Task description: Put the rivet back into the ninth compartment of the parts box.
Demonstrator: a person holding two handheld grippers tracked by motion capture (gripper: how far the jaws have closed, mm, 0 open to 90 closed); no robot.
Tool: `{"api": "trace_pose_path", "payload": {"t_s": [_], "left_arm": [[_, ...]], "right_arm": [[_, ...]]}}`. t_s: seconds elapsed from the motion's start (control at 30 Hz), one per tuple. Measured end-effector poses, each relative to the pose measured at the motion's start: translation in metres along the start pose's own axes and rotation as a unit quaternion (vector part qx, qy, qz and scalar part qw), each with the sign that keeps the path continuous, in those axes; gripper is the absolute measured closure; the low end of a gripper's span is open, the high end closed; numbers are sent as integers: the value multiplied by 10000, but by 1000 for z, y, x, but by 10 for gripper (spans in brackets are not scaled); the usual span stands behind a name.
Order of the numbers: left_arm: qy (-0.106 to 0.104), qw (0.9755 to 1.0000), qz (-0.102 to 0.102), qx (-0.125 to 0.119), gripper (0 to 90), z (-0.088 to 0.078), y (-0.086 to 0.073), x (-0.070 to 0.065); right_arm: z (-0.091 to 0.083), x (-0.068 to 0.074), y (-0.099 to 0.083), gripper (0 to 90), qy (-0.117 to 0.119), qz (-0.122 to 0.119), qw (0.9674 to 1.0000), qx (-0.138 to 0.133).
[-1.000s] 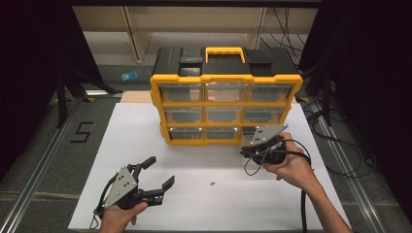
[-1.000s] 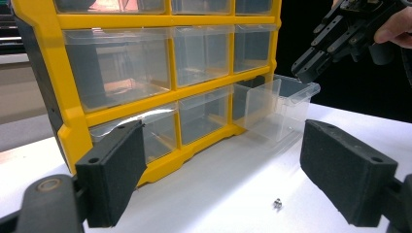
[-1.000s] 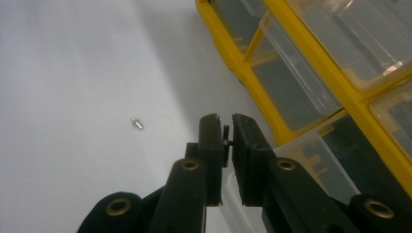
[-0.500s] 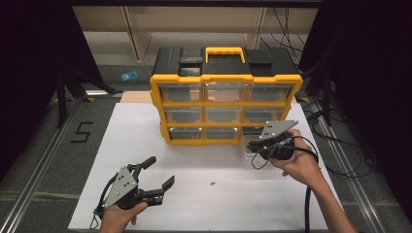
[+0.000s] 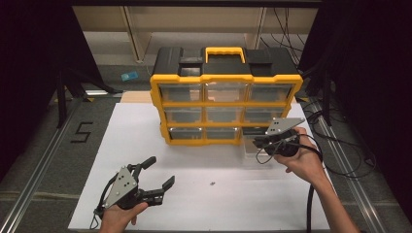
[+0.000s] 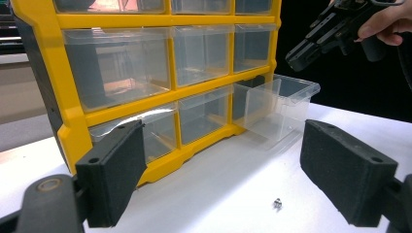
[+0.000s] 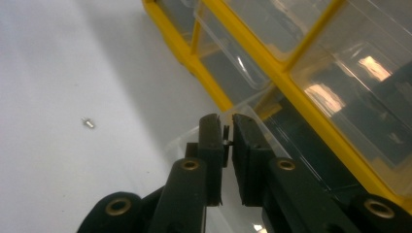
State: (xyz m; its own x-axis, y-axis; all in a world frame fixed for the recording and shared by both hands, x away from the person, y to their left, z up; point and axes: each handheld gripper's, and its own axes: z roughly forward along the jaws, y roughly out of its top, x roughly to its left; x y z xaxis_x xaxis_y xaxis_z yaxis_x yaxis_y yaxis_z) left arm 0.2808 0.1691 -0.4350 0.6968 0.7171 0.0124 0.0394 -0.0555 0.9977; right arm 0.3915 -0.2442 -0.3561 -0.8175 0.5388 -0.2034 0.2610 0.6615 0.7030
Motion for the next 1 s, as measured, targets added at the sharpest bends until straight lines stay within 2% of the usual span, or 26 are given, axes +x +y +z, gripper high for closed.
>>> {"api": "trace_pose_path", "payload": {"t_s": [0.33,0.53,0.77,0.8,0.83,0.87,0.9,0.97,1.0], "left_arm": [[-4,10000,6,5,166,0,0,0],[-7,10000,8,6,165,0,0,0],[-7,10000,6,11,165,0,0,0],[-10,10000,11,11,165,1,0,0],[-15,10000,19,10,165,1,0,0],[-16,10000,17,7,165,1,0,0],[-17,10000,13,7,165,0,0,0],[-8,10000,29,7,165,0,0,0],[-5,10000,7,10,166,0,0,0]], "right_arm": [[3,-12,-11,831,-183,229,9996,47],[7,-14,-15,830,-165,312,9993,97],[16,-18,-24,820,-167,383,9987,298],[18,-19,-25,804,-144,335,9989,309],[20,-16,-26,774,-187,450,9982,361],[21,-17,-26,739,-230,378,9985,329],[20,-17,-24,706,-223,414,9980,411],[19,-14,-22,618,-302,473,9981,265],[17,-14,-20,578,-268,443,9982,287]]}}
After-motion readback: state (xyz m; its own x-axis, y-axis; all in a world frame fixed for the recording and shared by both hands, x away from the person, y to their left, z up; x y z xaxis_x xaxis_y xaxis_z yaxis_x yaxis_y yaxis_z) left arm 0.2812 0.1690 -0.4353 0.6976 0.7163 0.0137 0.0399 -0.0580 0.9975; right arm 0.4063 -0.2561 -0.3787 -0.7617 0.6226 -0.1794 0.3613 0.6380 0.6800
